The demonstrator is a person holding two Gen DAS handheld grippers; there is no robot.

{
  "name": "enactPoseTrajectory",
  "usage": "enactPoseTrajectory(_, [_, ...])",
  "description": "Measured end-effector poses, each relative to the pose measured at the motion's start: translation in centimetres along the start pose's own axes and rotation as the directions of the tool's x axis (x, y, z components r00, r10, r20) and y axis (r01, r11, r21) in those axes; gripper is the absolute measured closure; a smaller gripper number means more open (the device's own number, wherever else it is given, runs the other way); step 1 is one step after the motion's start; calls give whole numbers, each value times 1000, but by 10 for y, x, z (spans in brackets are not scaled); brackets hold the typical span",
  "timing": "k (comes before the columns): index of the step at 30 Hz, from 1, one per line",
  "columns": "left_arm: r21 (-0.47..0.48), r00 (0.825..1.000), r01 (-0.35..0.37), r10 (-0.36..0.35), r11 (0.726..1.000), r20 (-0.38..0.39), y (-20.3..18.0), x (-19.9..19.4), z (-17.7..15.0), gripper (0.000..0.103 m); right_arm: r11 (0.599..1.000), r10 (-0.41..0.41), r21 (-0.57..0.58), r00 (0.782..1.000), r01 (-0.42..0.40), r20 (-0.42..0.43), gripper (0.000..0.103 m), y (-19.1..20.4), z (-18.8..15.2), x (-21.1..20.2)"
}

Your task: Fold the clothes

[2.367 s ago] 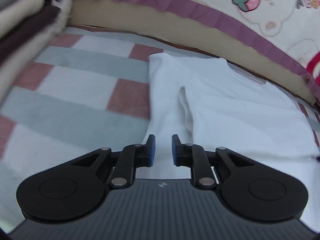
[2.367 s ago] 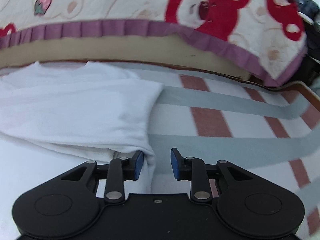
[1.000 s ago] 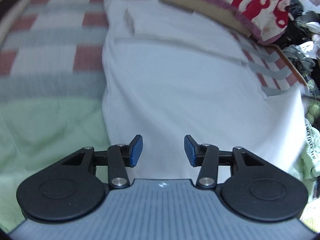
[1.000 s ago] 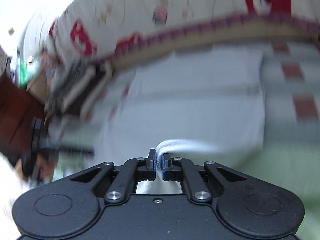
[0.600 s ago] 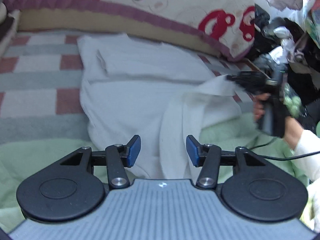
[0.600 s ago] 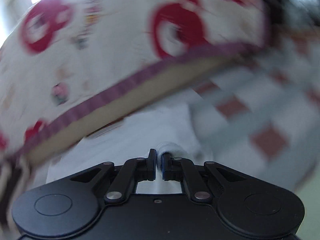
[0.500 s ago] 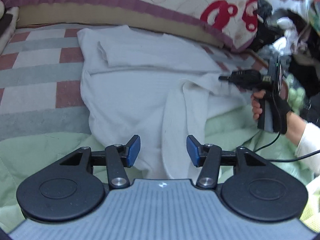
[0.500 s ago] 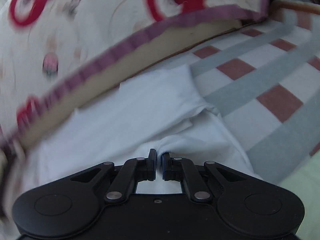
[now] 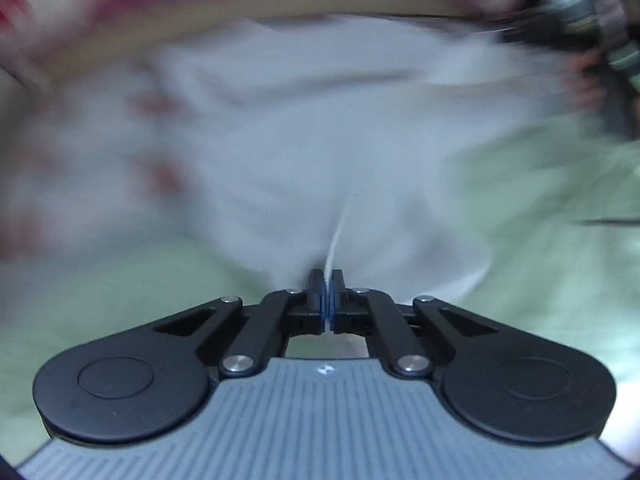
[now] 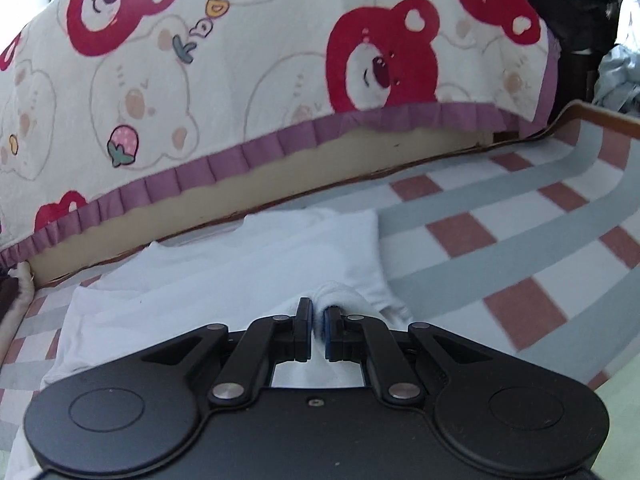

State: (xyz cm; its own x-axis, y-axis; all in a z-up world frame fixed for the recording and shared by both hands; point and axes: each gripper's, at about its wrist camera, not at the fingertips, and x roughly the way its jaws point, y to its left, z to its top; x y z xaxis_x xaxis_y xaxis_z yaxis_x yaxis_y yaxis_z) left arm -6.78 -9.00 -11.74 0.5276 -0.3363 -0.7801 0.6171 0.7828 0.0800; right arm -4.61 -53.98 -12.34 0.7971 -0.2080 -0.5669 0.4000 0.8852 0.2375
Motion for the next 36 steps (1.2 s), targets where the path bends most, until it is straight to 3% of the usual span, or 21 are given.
enactPoseTrajectory(1, [8,997,-75,75,997,23,5,-4,3,101,1000,-6,-3,1000,6,0,95,-2,4,-2])
enactPoseTrajectory(4, [-204,996,-18,37,979,87,47,-8,12,101,999,0,-45,998,-3,-61,96,-8,11,7])
enactPoseTrajectory(7, [-310,990,-65,101,949,102,69,8,13,100,983,-29,-184,982,-6,-188,95,0,9,33])
enactPoseTrajectory(9, [-382,992,-42,85,923,97,77,23,13,100,974,-78,-224,970,25,-231,80,3,6,46])
enactPoseTrajectory(11, [-418,993,-35,80,908,89,79,34,12,100,997,-71,-6,961,72,-266,64,-13,14,44])
enactPoseTrajectory(13, [-413,993,-41,83,910,84,74,40,13,100,971,8,235,976,45,-219,55,-34,15,29])
enactPoseTrajectory(14, [-411,993,-40,82,911,84,72,41,13,100,973,26,230,983,17,-184,55,-37,14,23])
enactPoseTrajectory(15, [-416,993,-31,74,909,88,73,41,11,100,979,39,203,987,-6,-154,55,-37,12,16])
enactPoseTrajectory(17, [-425,994,-12,58,905,94,75,41,6,100,998,-6,-67,990,-4,-140,55,-18,1,8])
enactPoseTrajectory(19, [-440,994,6,42,898,99,76,43,2,100,946,-36,-325,992,-5,-120,55,1,-11,0])
enactPoseTrajectory(21, [-458,994,23,28,889,104,77,46,-3,100,872,18,-481,987,-93,-158,59,14,-31,-3])
enactPoseTrajectory(22, [-467,994,31,21,884,106,78,48,-6,100,831,30,-543,984,-122,-176,61,20,-41,-4])
enactPoseTrajectory(25, [-493,994,56,0,868,113,80,52,-13,100,814,-65,-580,986,-38,-156,69,23,-59,6])
enactPoseTrajectory(29, [-515,992,81,-20,854,124,82,56,-19,100,887,-45,-462,994,-9,-104,65,14,-52,18])
enactPoseTrajectory(32, [-510,992,83,-20,856,127,82,55,-19,100,930,-36,-367,991,-13,-127,65,10,-45,31])
enactPoseTrajectory(36, [-521,992,83,-21,849,124,84,56,-21,100,940,-49,-340,991,4,-122,65,13,-43,43])
